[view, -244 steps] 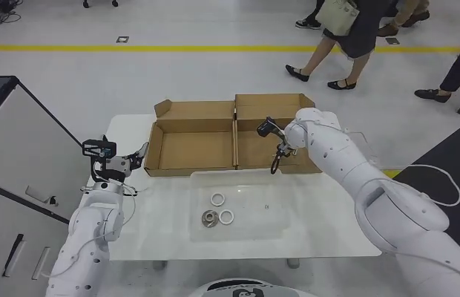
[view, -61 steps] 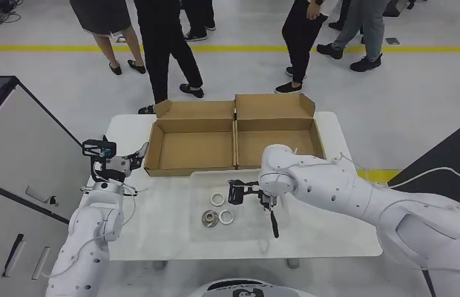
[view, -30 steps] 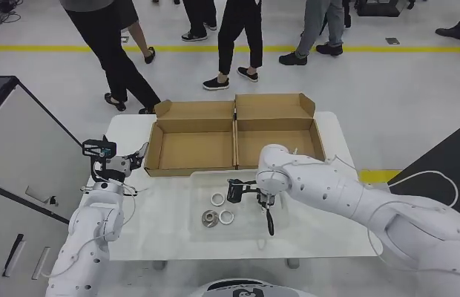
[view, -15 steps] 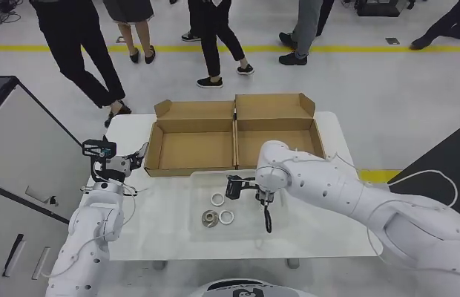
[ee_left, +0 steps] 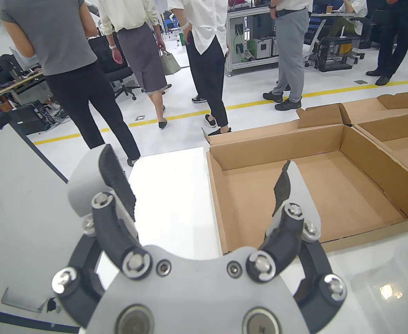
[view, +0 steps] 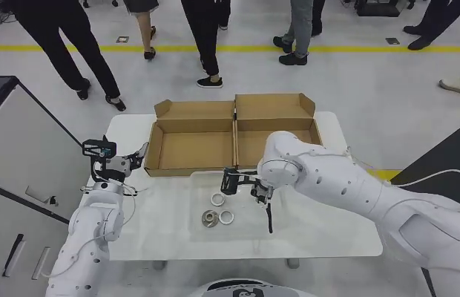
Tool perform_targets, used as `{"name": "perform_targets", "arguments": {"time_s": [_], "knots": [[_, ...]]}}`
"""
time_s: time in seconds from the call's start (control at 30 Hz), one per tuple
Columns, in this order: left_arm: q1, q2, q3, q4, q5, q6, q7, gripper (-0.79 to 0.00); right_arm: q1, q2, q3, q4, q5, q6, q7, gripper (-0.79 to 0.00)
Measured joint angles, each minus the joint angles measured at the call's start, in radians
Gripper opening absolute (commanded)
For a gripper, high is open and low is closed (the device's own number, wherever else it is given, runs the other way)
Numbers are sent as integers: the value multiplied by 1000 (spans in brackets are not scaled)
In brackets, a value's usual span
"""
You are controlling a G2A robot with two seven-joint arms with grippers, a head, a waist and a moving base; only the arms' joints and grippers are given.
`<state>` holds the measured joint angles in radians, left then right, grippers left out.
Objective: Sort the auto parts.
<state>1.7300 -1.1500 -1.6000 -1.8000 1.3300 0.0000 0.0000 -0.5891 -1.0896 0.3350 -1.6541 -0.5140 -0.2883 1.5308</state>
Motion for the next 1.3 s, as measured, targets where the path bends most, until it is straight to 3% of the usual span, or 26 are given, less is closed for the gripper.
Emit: {"name": "perform_targets", "arguments": {"time_s": [0.4, 0.8, 1.0, 1.3], "knots": [[0, 0, 0, 0, 0, 0, 0, 0, -98, 78, 203, -75, 120, -53, -200, -785], [0, 0, 0, 0, 0, 0, 0, 0, -356, 172, 505, -97, 303, -287, -597, -785], [0, 0, 0, 0, 0, 0, 0, 0, -453, 187, 591, -103, 348, -421, -777, -785], [0, 0, 0, 0, 0, 0, 0, 0, -520, 182, 632, -81, 406, -616, -975, -785]]}}
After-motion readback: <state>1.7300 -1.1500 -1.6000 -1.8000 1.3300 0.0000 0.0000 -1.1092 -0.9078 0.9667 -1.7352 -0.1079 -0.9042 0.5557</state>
